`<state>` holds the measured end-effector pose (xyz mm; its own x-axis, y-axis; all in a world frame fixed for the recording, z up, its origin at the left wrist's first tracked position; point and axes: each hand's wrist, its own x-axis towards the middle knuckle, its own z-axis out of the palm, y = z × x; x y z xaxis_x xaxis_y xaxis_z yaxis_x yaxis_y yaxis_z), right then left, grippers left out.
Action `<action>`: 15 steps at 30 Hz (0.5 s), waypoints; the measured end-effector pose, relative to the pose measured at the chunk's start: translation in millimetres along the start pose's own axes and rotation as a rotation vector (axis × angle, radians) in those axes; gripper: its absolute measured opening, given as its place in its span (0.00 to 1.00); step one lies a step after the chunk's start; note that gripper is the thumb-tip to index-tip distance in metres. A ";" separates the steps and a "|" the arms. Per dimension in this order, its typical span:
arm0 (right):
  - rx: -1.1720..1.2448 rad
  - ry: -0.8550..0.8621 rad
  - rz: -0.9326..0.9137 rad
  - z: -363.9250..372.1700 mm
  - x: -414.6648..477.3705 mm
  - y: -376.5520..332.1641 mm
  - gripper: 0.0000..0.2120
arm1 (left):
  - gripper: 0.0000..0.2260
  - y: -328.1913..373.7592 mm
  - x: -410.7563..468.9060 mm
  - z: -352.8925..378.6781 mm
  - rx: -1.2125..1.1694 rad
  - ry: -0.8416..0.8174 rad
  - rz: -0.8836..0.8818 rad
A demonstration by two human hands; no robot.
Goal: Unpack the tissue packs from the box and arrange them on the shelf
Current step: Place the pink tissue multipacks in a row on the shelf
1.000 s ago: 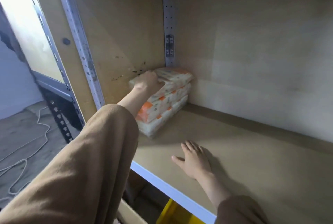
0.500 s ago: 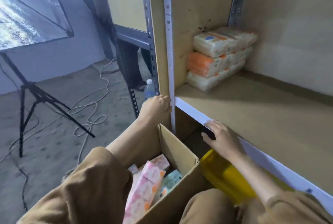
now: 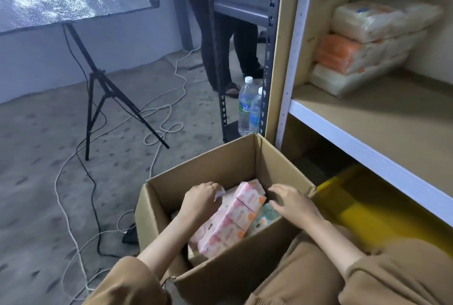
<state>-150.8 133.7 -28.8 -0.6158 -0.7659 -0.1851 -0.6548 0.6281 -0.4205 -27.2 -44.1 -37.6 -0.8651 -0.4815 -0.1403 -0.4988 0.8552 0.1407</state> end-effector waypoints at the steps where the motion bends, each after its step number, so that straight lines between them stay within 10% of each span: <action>1: 0.000 -0.012 -0.011 4.6 1.2 -1.3 0.19 | 0.14 -4.4 -1.6 3.5 0.007 -0.005 -0.011; 15: -0.217 -0.255 -0.231 52.4 62.3 -23.2 0.22 | 0.20 -56.0 31.8 61.7 0.014 -0.325 -0.137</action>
<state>-151.0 64.3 -77.1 -0.3313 -0.8826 -0.3334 -0.8570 0.4293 -0.2849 -23.5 -95.4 -110.4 -0.7273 -0.5077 -0.4618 -0.6064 0.7905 0.0859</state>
